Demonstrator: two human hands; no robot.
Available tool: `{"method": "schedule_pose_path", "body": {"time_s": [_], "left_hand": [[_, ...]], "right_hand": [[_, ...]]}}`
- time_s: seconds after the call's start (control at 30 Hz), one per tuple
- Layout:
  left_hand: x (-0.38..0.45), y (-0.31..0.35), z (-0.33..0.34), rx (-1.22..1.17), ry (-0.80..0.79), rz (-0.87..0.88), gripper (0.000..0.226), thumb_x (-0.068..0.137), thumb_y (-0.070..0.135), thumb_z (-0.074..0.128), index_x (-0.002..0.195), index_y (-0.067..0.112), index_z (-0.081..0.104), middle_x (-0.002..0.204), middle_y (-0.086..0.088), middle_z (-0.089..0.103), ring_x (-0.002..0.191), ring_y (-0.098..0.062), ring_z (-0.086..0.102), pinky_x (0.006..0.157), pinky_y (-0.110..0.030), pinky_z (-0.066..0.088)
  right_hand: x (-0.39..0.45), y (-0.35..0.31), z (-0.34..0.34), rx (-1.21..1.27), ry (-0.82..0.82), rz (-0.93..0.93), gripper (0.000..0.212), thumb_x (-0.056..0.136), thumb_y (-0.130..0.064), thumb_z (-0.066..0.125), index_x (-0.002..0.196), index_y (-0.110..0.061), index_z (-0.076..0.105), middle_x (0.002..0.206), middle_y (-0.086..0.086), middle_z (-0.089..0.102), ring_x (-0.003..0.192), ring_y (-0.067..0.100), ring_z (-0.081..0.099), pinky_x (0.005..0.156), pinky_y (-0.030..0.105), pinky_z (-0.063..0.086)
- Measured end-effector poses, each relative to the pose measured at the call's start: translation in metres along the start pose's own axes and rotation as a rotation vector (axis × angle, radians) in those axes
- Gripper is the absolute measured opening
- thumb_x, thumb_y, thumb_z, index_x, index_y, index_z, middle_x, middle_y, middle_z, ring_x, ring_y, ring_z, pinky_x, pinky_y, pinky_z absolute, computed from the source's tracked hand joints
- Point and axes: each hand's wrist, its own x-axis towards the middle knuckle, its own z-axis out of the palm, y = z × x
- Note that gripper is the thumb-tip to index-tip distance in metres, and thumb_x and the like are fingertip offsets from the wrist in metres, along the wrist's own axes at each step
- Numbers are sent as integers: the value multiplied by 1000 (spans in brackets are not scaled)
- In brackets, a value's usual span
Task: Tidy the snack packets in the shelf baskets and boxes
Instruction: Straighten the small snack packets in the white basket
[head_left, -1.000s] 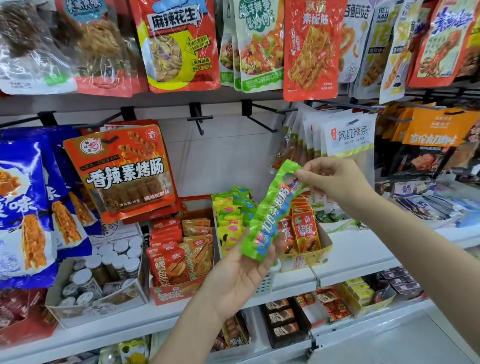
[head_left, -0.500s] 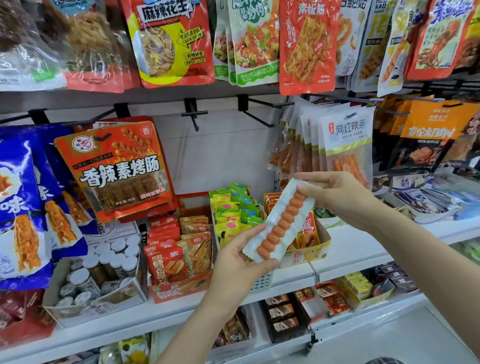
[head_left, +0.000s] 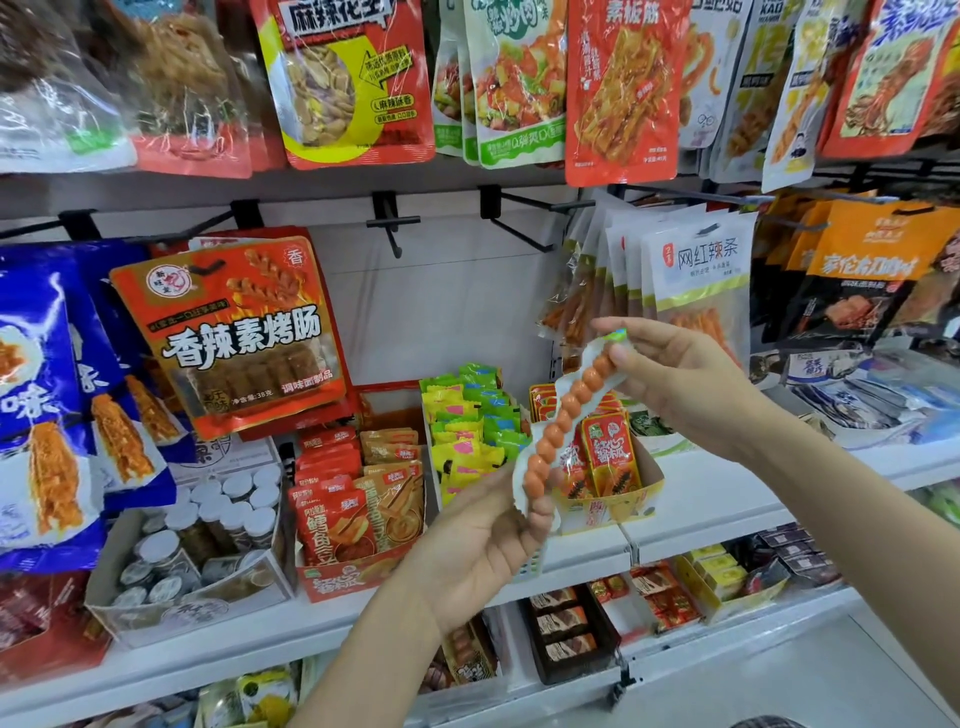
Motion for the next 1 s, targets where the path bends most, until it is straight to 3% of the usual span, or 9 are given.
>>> {"method": "schedule_pose_path", "body": {"time_s": [0.1, 0.2, 0.3, 0.4, 0.53, 0.67, 0.8, 0.93, 1.0], "left_hand": [[4, -2, -7, 212, 58, 174, 29, 86, 6, 64, 115, 8, 72, 95, -7, 69, 74, -12, 65, 62, -20, 55], [8, -3, -16, 725, 238, 420, 30, 85, 6, 70, 107, 25, 74, 98, -4, 68, 87, -12, 65, 67, -20, 53], [14, -1, -25, 985, 287, 576, 37, 85, 1, 71, 105, 33, 71, 93, 8, 67, 79, -6, 65, 71, -20, 51], [23, 5, -27, 1109, 293, 654, 41, 86, 5, 72, 106, 41, 66, 92, 11, 63, 73, -6, 63, 68, -20, 50], [40, 15, -22, 1335, 306, 673, 36, 91, 14, 67, 121, 31, 57, 100, 9, 61, 89, -6, 61, 79, -29, 54], [44, 23, -39, 1879, 344, 671, 40, 94, 29, 61, 133, 19, 54, 130, 4, 56, 123, -15, 45, 107, -32, 35], [47, 13, -47, 2213, 171, 457, 62, 88, 48, 62, 143, 25, 44, 140, 7, 49, 132, -16, 36, 112, -36, 24], [46, 5, -55, 2291, 183, 484, 51, 91, 43, 60, 137, 27, 50, 136, 9, 53, 130, -14, 34, 105, -32, 15], [42, 4, -58, 2243, 191, 524, 41, 91, 40, 62, 130, 29, 57, 130, 12, 58, 127, -13, 36, 104, -28, 14]], "right_hand": [[-2, 2, -7, -3, -42, 20, 21, 86, -22, 65, 106, -20, 71, 111, 12, 70, 103, 24, 68, 91, 36, 55], [-4, 1, -15, 67, -109, 144, 25, 93, -19, 57, 114, -19, 71, 117, 16, 69, 110, 29, 66, 87, 32, 56], [-4, -5, -26, 87, -107, 269, 34, 103, -12, 40, 116, -14, 71, 119, 19, 68, 112, 34, 65, 85, 34, 57], [-5, -8, -25, -92, -89, 249, 24, 98, -24, 55, 115, -18, 70, 109, 13, 73, 100, 31, 70, 77, 33, 60], [-4, -9, -25, -352, 145, 40, 51, 72, -14, 78, 120, -19, 63, 82, 1, 76, 80, 17, 74, 61, 25, 59], [-6, -6, -39, -618, 301, 39, 47, 77, -16, 79, 122, -18, 65, 99, -12, 68, 72, 2, 71, 59, 14, 55], [-11, -1, -36, -836, 316, 35, 48, 75, -25, 81, 120, -16, 68, 111, 3, 68, 91, 7, 65, 84, 30, 56], [-11, -4, -18, -819, 237, -26, 43, 74, -25, 81, 114, -16, 71, 92, -13, 68, 73, -15, 64, 63, 6, 51], [-9, -1, -7, -863, 206, -36, 44, 75, -28, 80, 117, -16, 70, 98, -10, 70, 78, -8, 66, 68, 7, 52]]}}
